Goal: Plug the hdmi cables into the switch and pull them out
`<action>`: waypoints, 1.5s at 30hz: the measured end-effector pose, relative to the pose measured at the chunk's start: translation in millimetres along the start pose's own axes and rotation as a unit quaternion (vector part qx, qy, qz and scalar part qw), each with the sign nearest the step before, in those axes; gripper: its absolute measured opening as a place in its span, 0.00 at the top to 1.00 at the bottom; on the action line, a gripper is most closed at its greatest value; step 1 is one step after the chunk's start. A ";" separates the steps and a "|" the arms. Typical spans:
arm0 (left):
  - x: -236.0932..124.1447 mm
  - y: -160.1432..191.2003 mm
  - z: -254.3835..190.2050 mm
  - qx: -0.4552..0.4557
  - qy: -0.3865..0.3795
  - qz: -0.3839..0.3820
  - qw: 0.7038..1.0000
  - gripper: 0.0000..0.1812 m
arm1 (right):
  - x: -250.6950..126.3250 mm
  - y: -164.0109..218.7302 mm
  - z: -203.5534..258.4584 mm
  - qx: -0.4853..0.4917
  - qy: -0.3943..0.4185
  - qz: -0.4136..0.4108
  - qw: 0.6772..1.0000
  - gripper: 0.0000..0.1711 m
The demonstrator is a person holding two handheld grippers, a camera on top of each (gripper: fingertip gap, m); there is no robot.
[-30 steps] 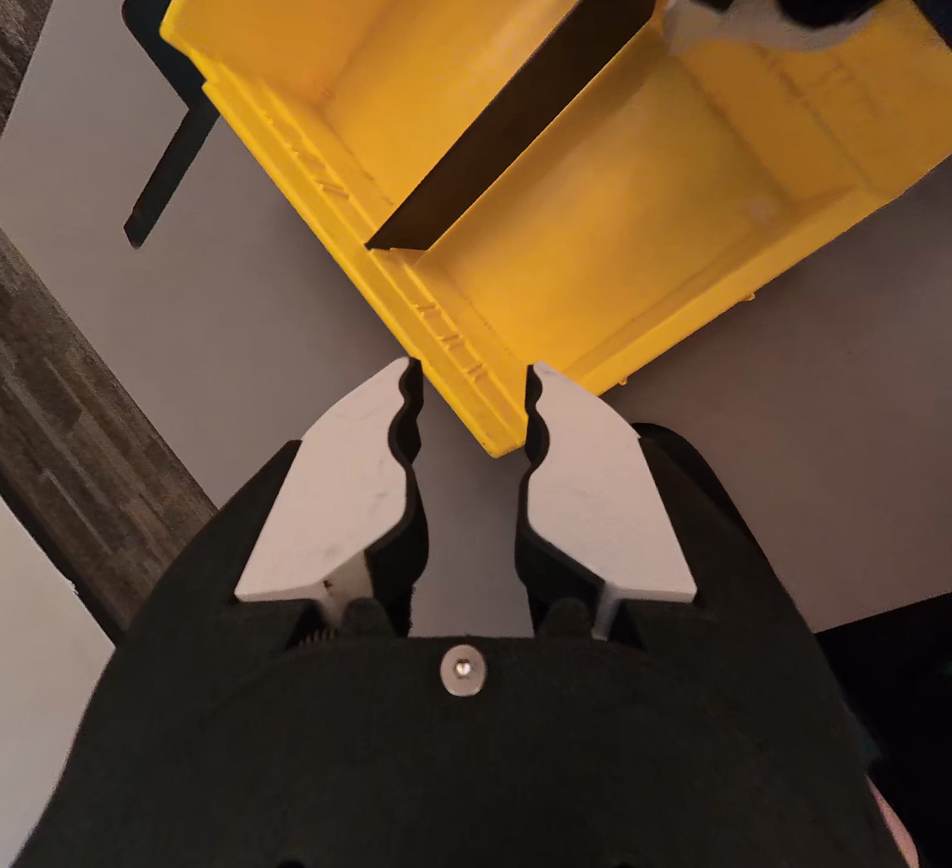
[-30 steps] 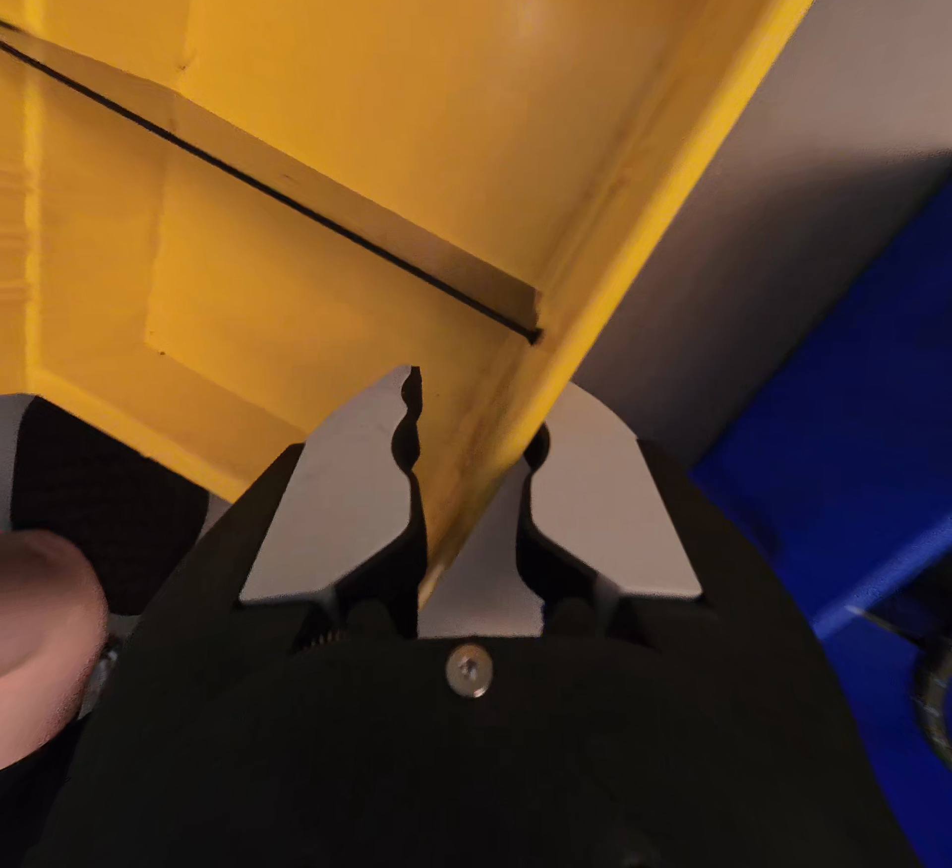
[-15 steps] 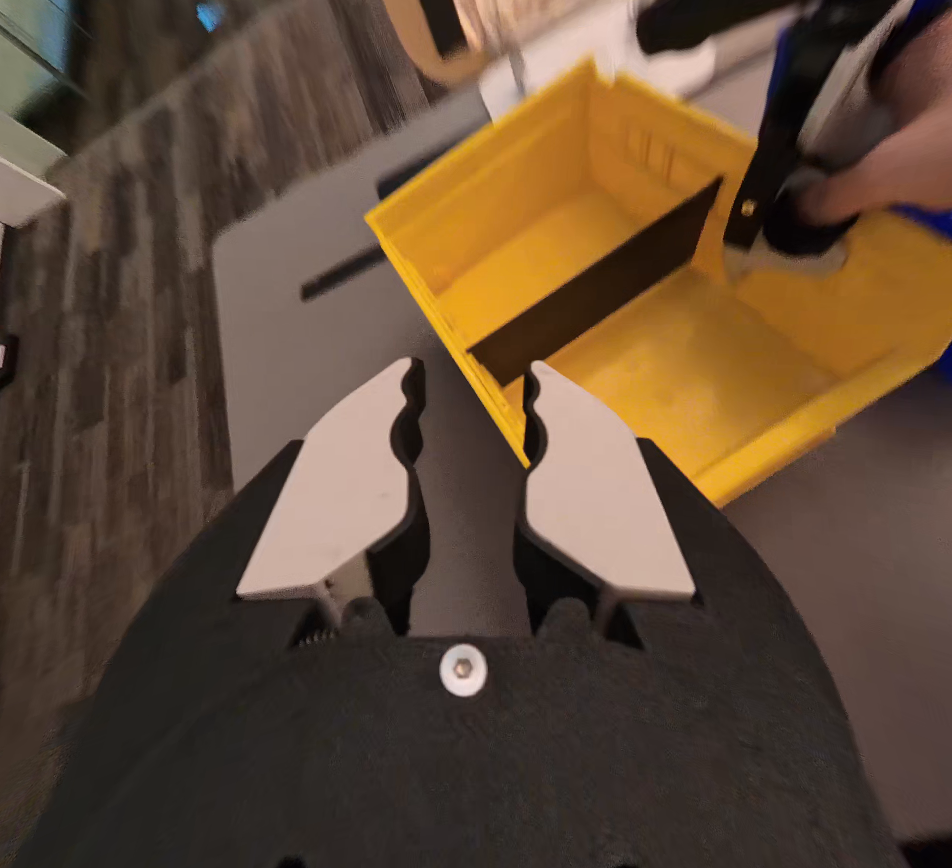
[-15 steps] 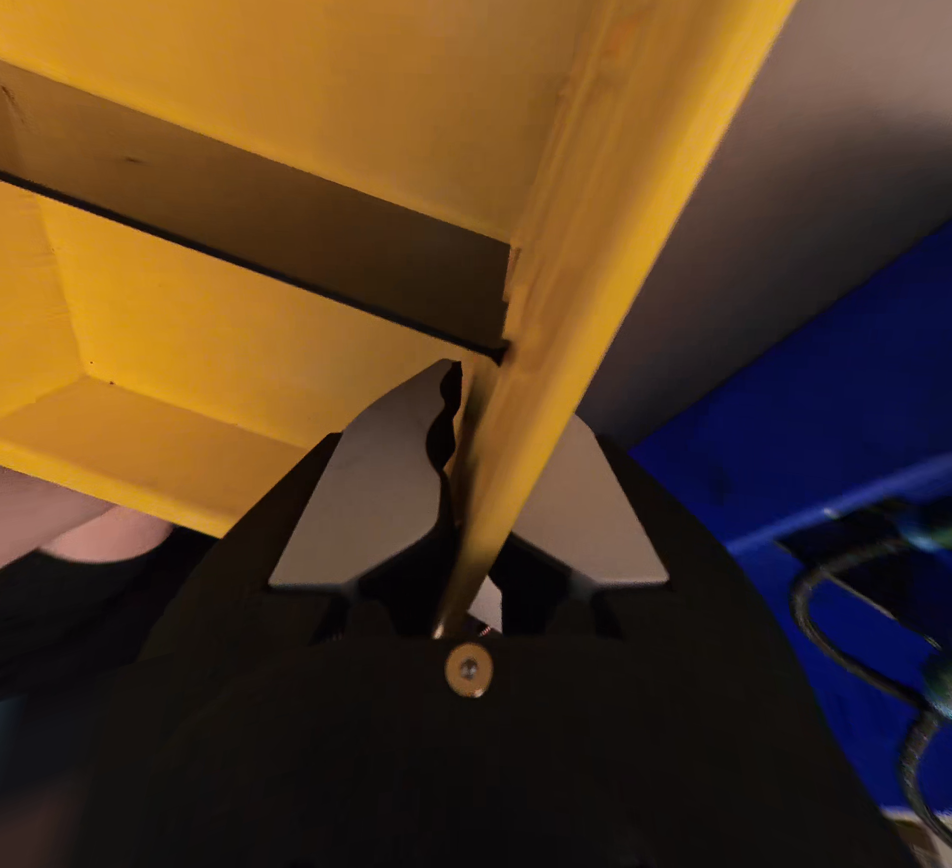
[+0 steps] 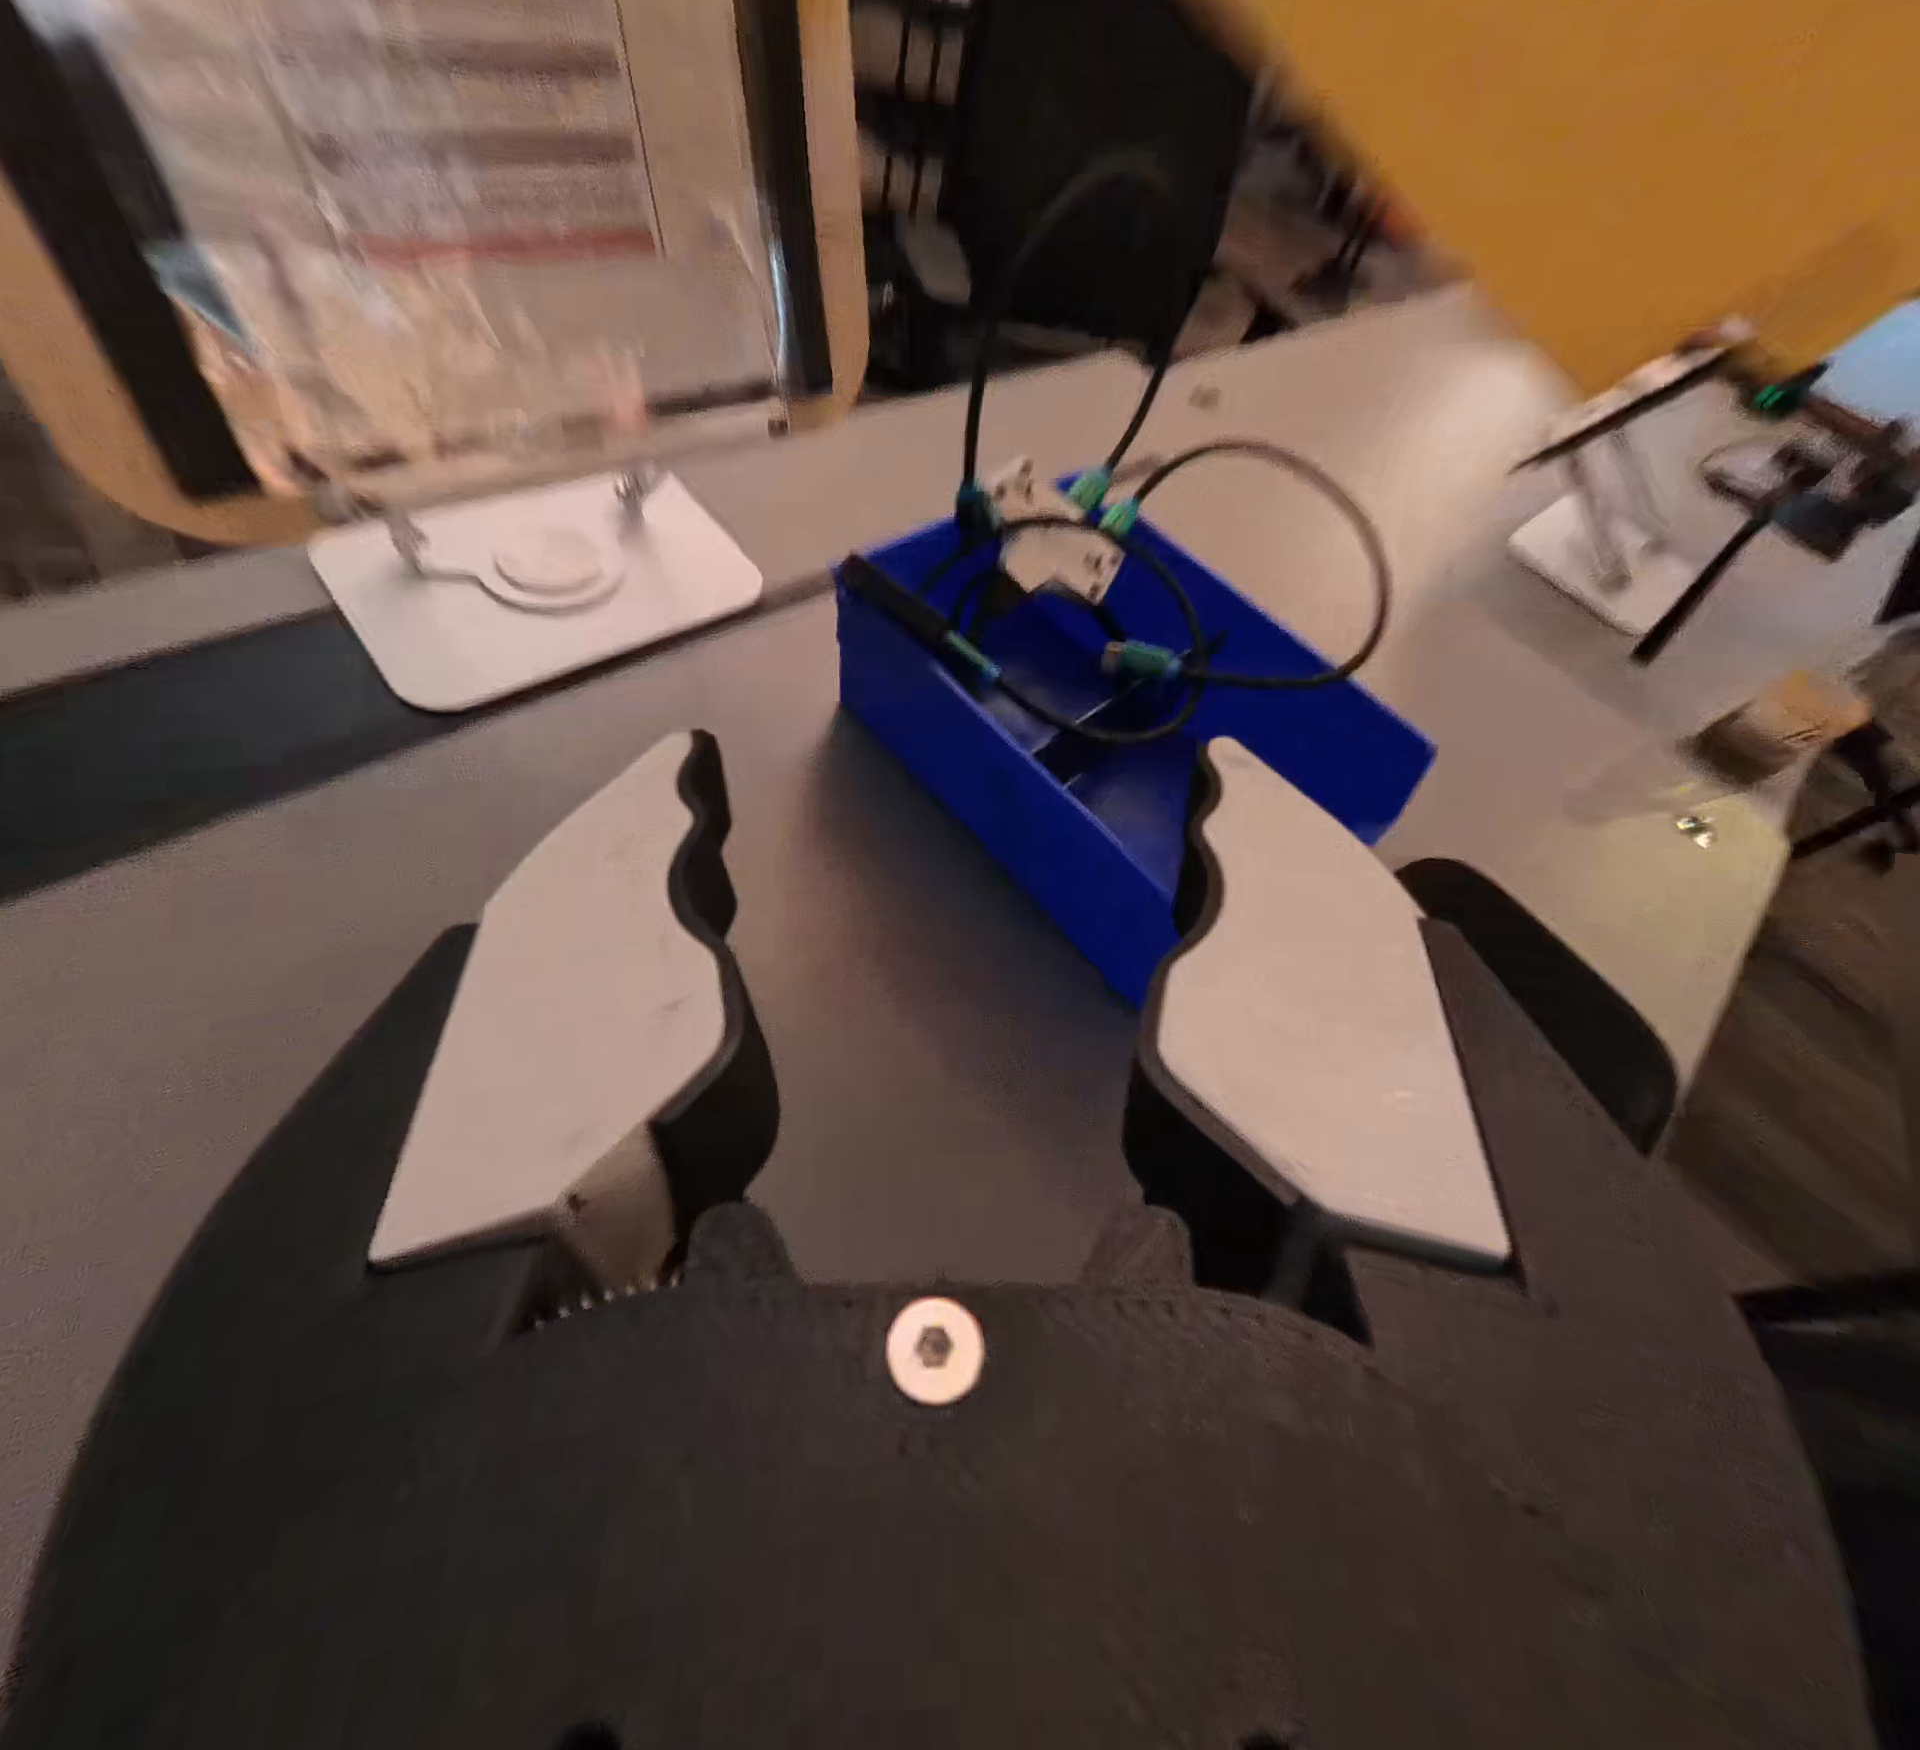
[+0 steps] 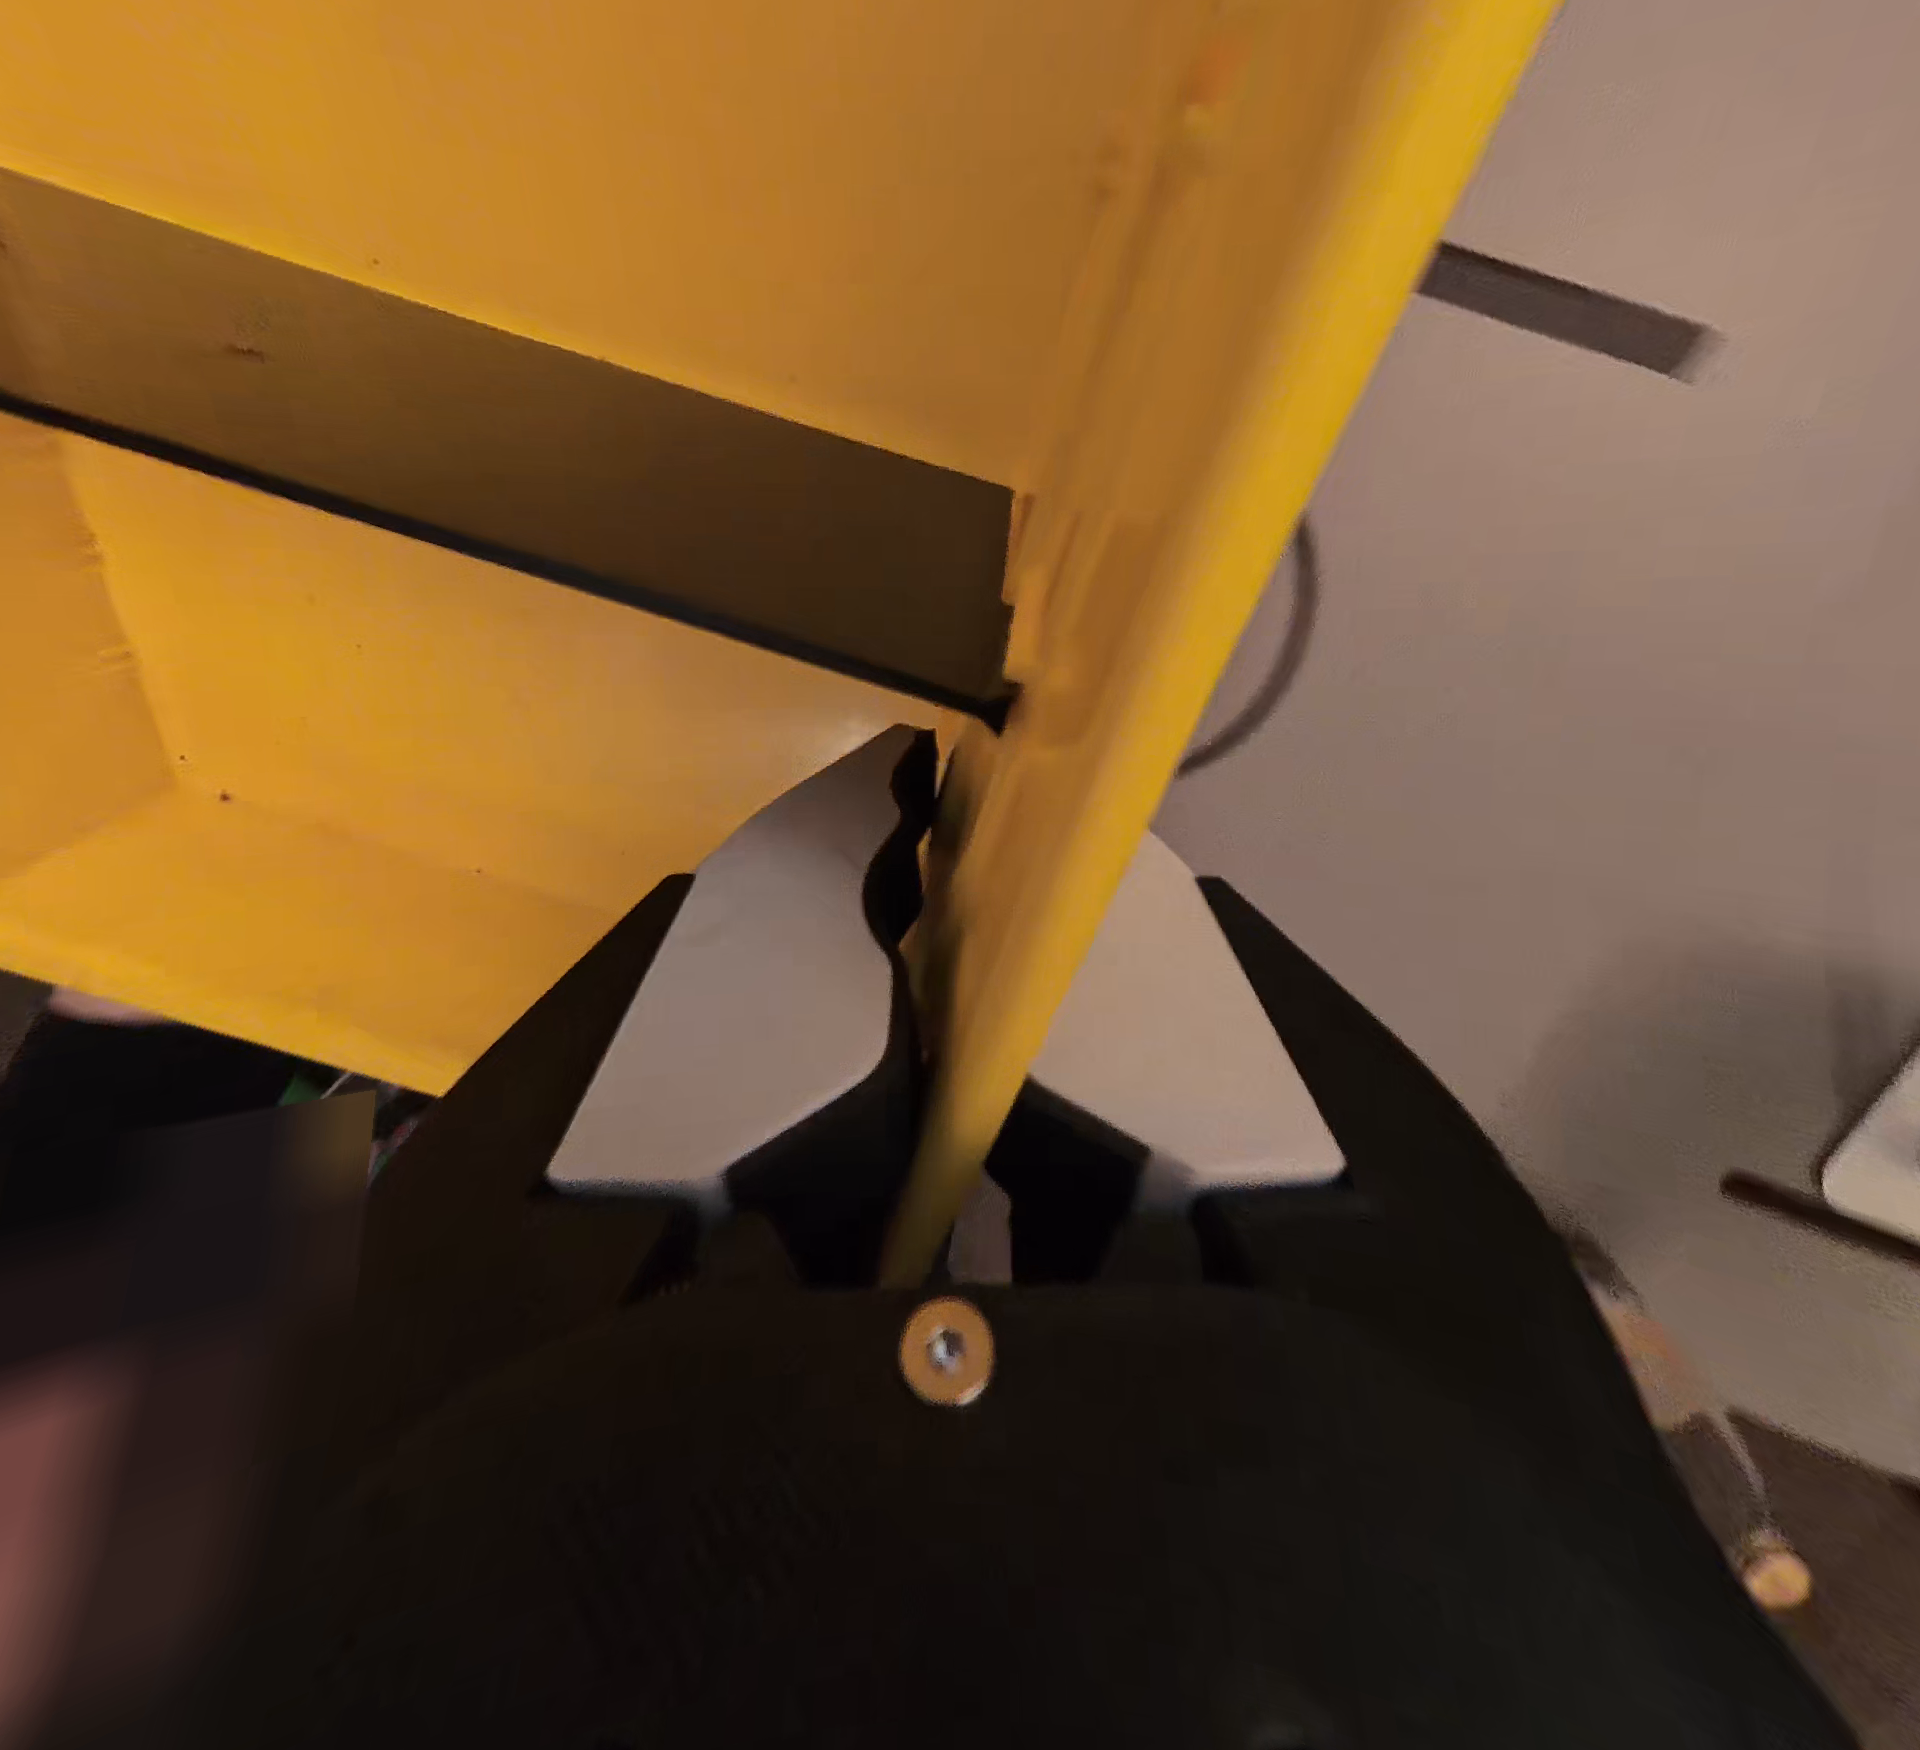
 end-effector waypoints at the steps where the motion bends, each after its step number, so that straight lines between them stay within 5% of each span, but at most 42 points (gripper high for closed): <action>1: 28.4 1.6 1.4 -0.006 -0.003 0.012 1.000 0.55 | -6.4 14.6 -27.6 0.031 0.013 -0.012 0.999 0.97; 8: 168.6 56.3 -12.6 -0.120 0.126 0.172 0.970 0.49 | 20.7 121.8 -185.8 0.216 0.071 -0.054 0.972 0.97; 12: 205.5 83.4 -25.7 -0.051 0.082 0.260 0.961 0.50 | 62.6 175.5 -239.8 0.287 0.053 -0.041 0.956 0.97; 15: 215.5 94.7 -34.7 -0.014 0.090 0.315 0.945 0.61 | 95.7 204.6 -262.9 0.316 0.040 -0.019 0.948 0.97; 17: 212.6 93.1 -38.3 -0.008 0.143 0.332 0.932 0.82 | 116.0 218.6 -271.4 0.319 0.037 0.005 0.947 0.97; 18: 210.2 92.1 -34.6 0.002 0.142 0.343 0.929 0.83 | 125.5 224.1 -273.5 0.316 0.037 0.019 0.948 0.97; 24: 167.7 85.9 38.1 -0.012 0.077 0.383 0.920 0.93 | 182.7 230.0 -253.3 0.277 0.016 0.082 0.957 0.97; 28: 129.7 86.2 114.5 -0.073 -0.004 0.338 0.938 0.96 | 218.5 208.3 -211.6 0.217 -0.006 0.093 0.972 0.97; 35: 22.7 120.0 205.3 -0.213 -0.041 0.298 0.930 0.95 | 272.6 169.5 -143.0 0.114 -0.021 0.149 0.982 0.97; 41: -80.0 160.5 260.2 -0.325 -0.143 0.224 0.908 0.95 | 282.7 154.6 -134.8 0.101 0.010 0.139 0.985 0.97; 45: -119.2 180.5 267.2 -0.311 -0.146 0.212 0.915 0.95 | 275.4 156.5 -157.4 0.118 0.020 0.146 0.982 0.97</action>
Point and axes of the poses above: each gripper's, where its closed fingertips meet, x out along the fingers, y out of its underside, z = x × y across the jaws, the point moved 7 cm from there along -x, back along the fingers, and after that the axes turned 7 degrees about z, right-handed, at the moved point
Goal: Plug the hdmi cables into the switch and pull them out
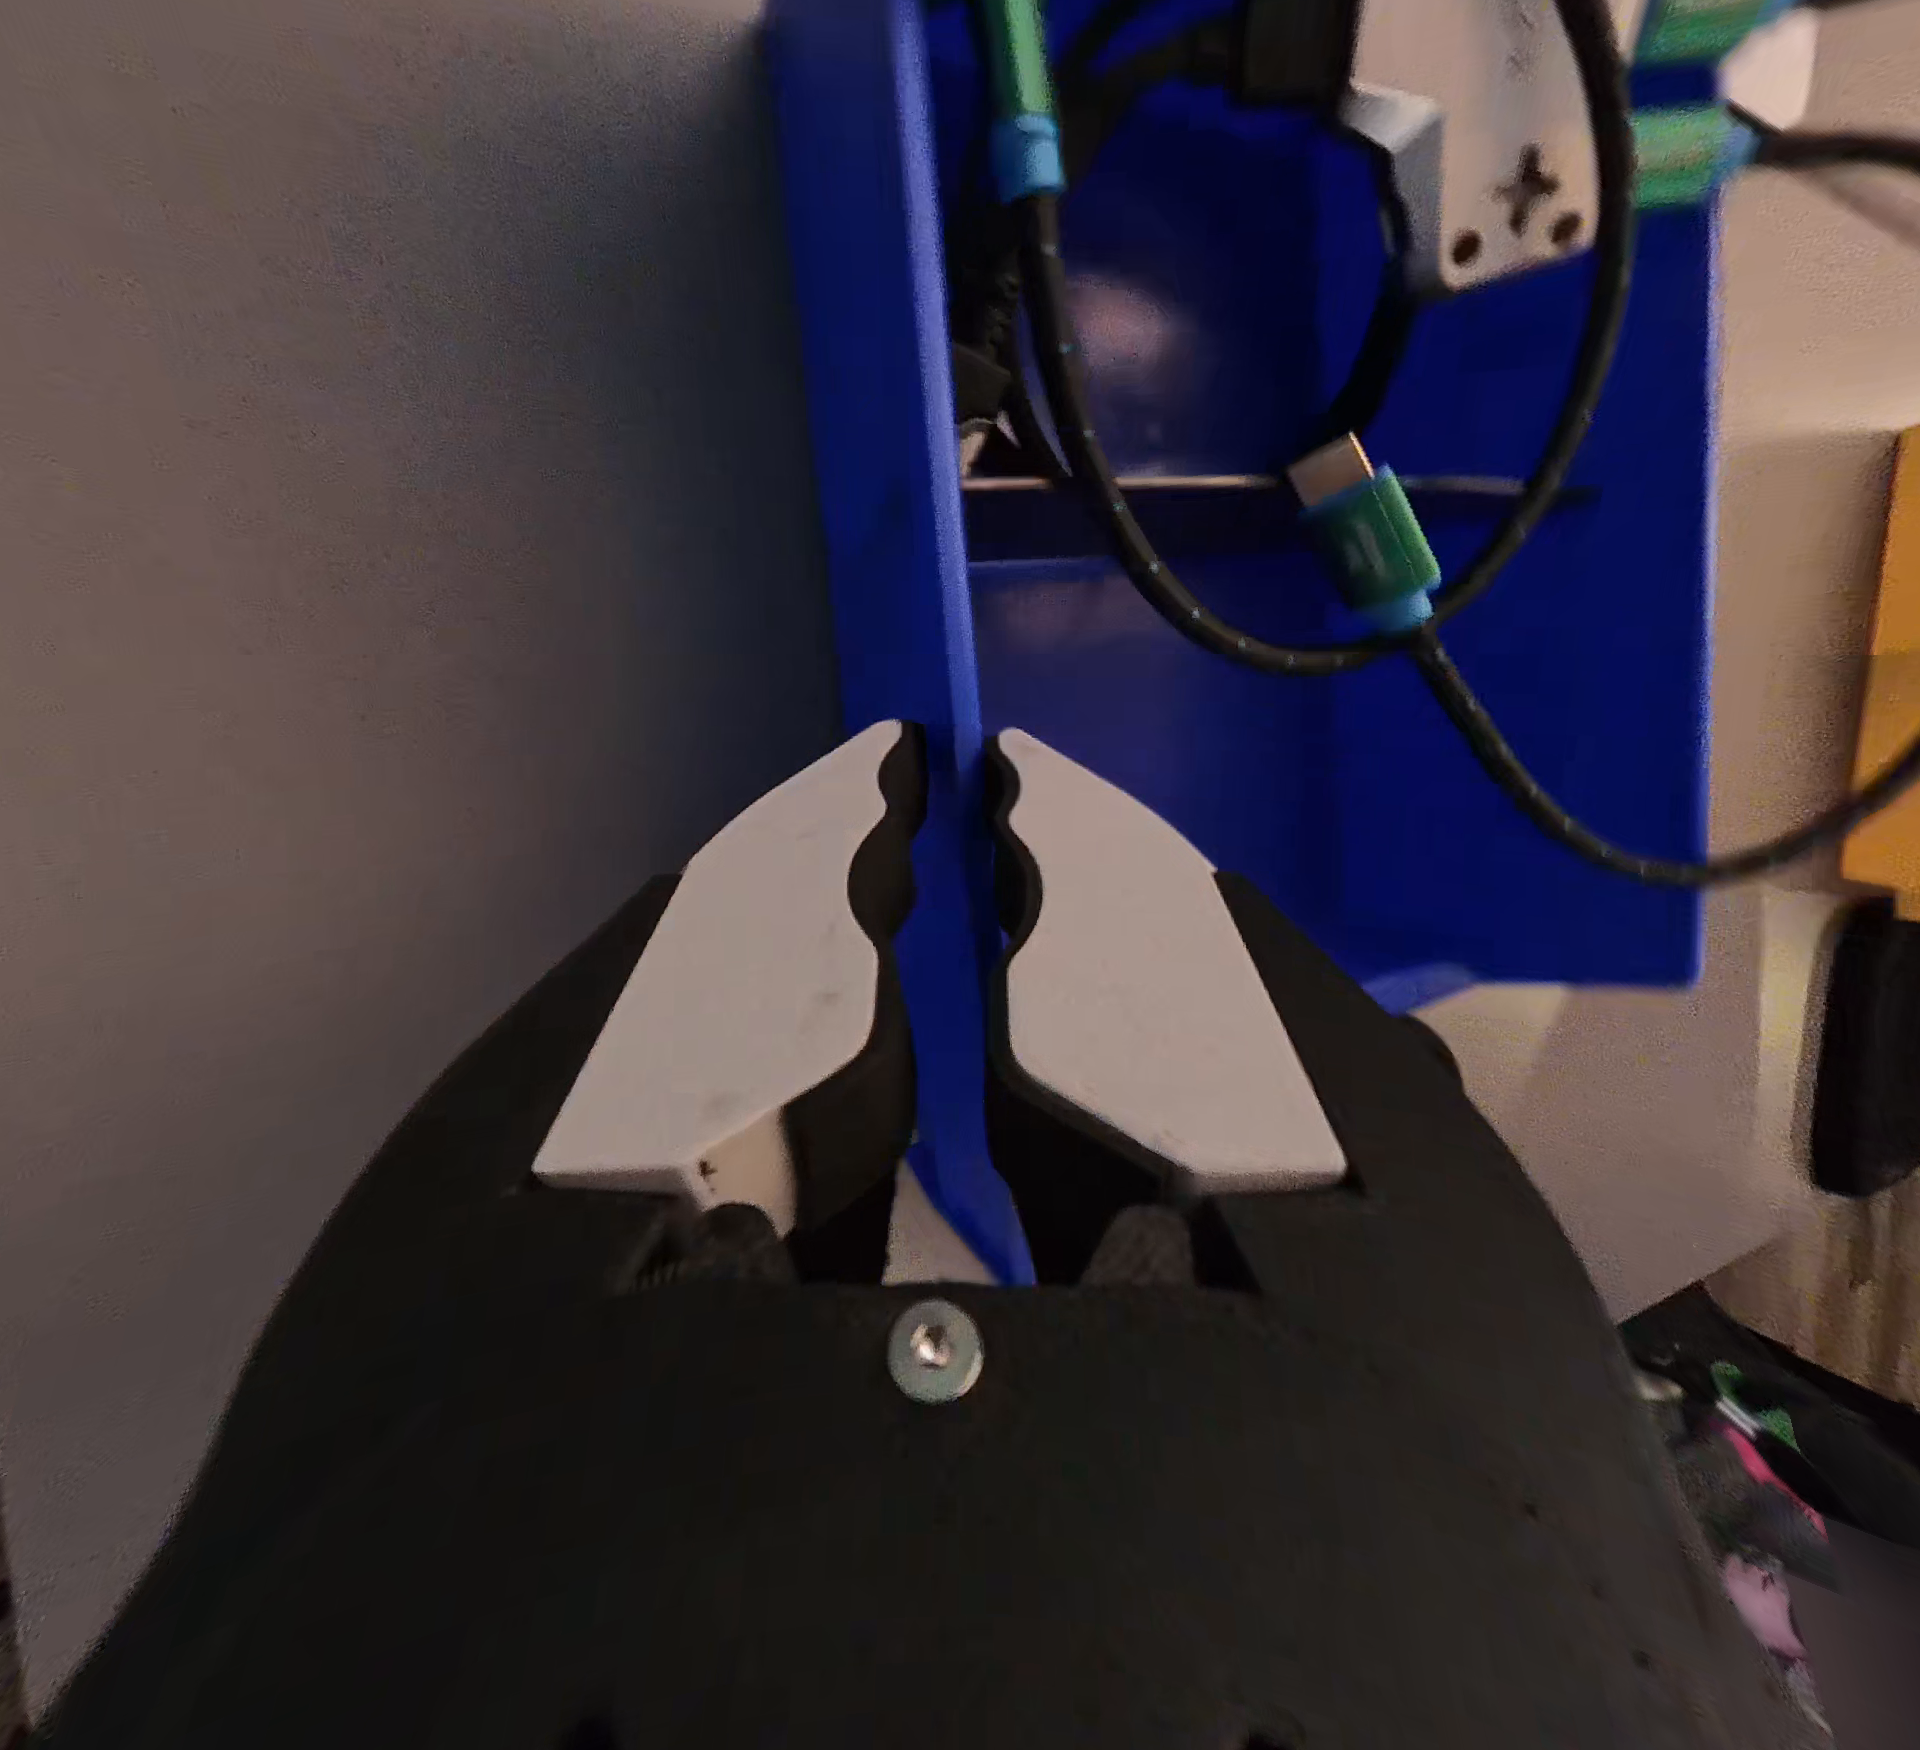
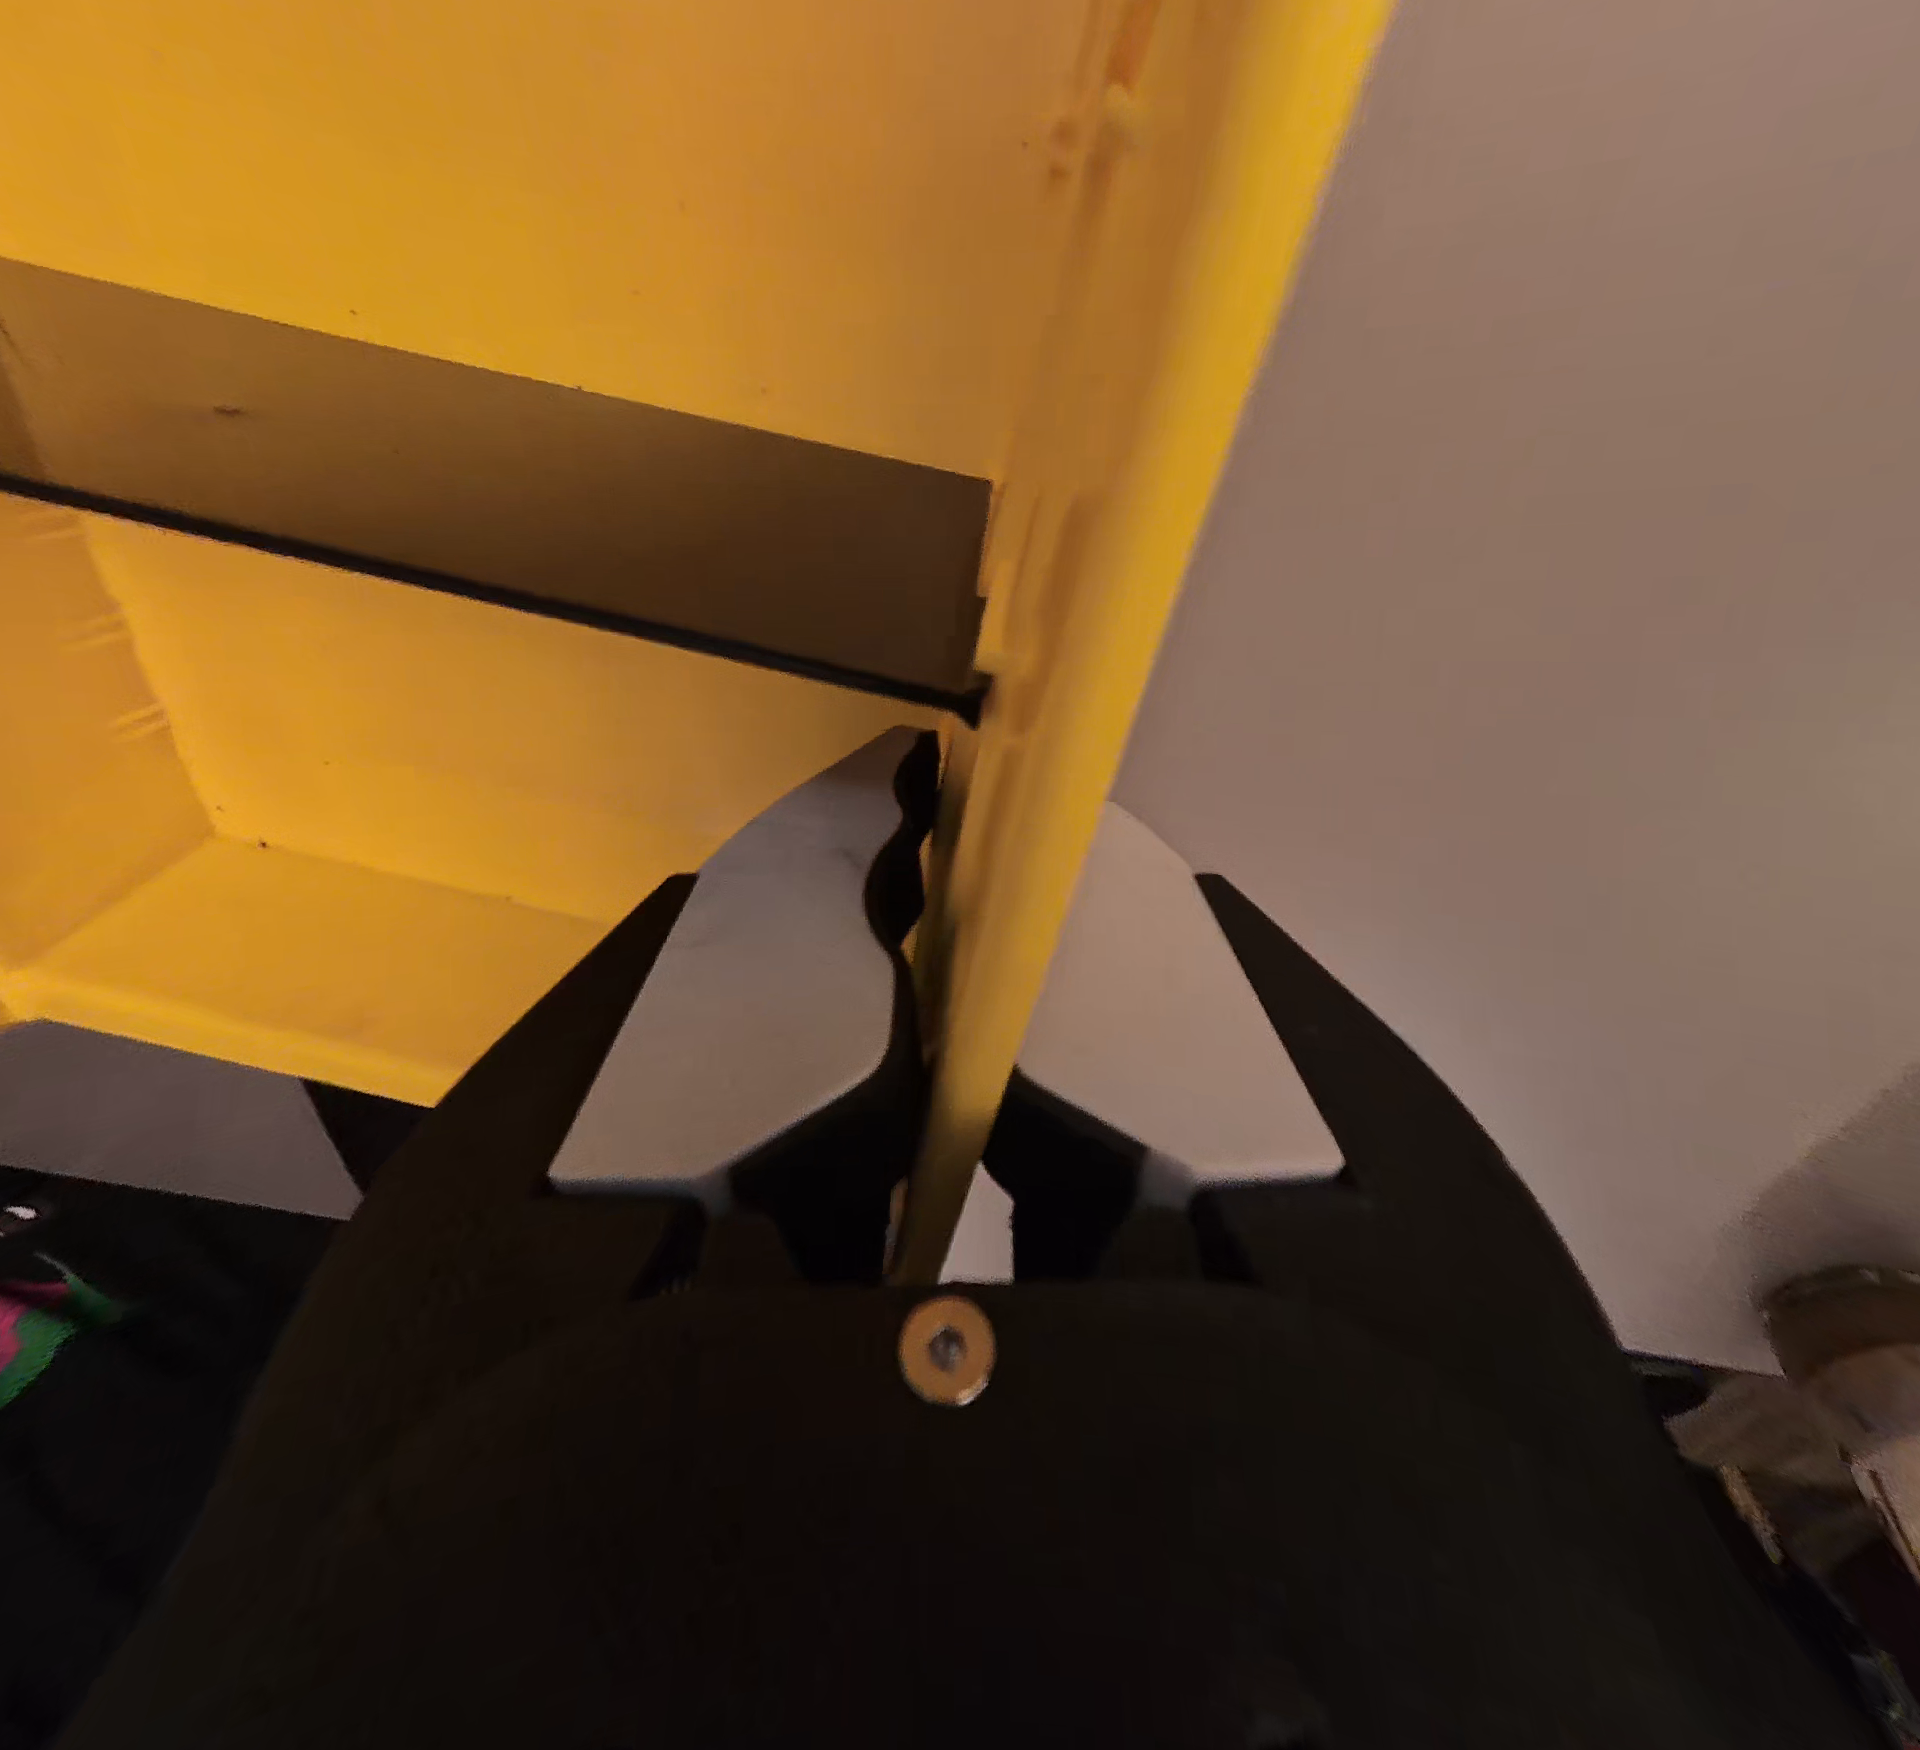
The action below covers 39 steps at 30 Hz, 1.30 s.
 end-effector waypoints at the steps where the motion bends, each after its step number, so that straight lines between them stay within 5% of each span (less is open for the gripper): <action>1: -2.2 2.9 3.8 -0.006 0.009 -0.004 1.000 0.94 | -2.0 -0.1 -9.0 0.013 0.002 0.002 1.000 0.97; 8: -4.3 3.6 6.5 0.038 -0.008 -0.010 0.999 0.94 | 0.5 8.5 -50.5 0.058 -0.023 0.021 0.998 0.97; 39: 8.5 -2.1 -14.9 0.161 -0.043 -0.001 0.986 0.95 | 1.6 10.9 -51.2 0.132 -0.016 0.024 0.991 0.97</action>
Point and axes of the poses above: each gripper's, where its closed fingertips meet, x out along the fingers, y out of its underside, z = x × y across the jaws, the point moved 7 cm from there along -x, back along the fingers, and after that the axes turned 7 degrees about z, right-handed, at the moved point
